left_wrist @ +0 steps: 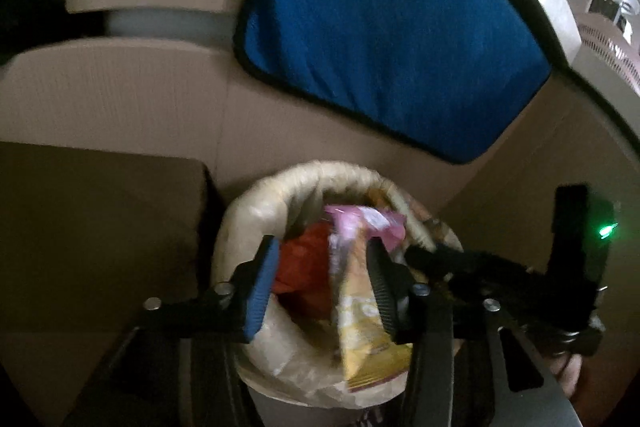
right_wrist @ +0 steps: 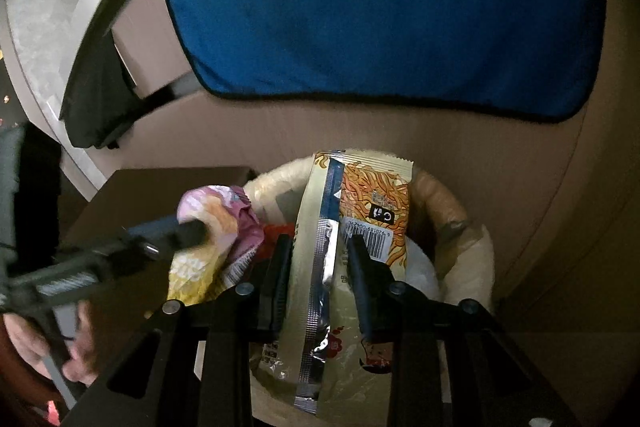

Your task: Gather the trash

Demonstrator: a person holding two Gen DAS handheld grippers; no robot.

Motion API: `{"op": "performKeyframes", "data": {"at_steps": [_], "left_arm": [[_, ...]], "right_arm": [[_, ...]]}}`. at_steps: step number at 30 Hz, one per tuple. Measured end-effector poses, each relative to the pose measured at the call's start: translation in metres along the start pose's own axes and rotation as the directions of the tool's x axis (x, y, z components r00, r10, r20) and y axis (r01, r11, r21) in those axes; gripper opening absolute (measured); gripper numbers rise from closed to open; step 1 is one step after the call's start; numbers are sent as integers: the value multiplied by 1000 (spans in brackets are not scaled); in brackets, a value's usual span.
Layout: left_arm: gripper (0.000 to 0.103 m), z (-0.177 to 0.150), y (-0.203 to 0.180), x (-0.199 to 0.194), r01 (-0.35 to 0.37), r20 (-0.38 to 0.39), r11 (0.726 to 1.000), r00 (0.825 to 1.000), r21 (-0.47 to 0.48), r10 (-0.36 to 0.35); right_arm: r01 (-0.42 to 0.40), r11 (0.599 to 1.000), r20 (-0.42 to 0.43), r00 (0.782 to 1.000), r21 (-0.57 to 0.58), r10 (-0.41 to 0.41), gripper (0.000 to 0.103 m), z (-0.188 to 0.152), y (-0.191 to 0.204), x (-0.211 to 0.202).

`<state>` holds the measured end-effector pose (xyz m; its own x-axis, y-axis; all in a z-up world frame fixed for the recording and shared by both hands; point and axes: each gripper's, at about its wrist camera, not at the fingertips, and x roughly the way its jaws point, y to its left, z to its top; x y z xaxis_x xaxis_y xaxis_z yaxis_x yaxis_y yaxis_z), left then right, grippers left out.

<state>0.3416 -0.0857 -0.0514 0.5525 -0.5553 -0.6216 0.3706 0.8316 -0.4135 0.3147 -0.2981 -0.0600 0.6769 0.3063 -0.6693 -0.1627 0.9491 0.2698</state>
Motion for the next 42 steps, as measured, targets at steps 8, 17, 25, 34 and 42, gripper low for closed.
{"op": "performKeyframes", "data": {"at_steps": [8,17,25,34,42], "left_arm": [[48,0,17,-19,-16,39,998,999,-60,18],[48,-7,34,-53,-58,88,991,994,-118,69],[48,-24,26,-79,-124,110,990,985,-73,132],[48,-81,-23,-156,-316,254,942,926,112,281],[48,-142,-58,-228,-379,326,911,892,161,314]], "right_arm": [[46,999,-66,997,11,-45,38,-9,6,17],[115,993,111,987,-7,-114,53,3,17,-30],[108,991,109,989,-80,-99,53,-6,45,-32],[100,992,171,982,-80,-85,53,-53,83,-83],[76,987,205,978,-141,-46,57,-114,141,-158]]}}
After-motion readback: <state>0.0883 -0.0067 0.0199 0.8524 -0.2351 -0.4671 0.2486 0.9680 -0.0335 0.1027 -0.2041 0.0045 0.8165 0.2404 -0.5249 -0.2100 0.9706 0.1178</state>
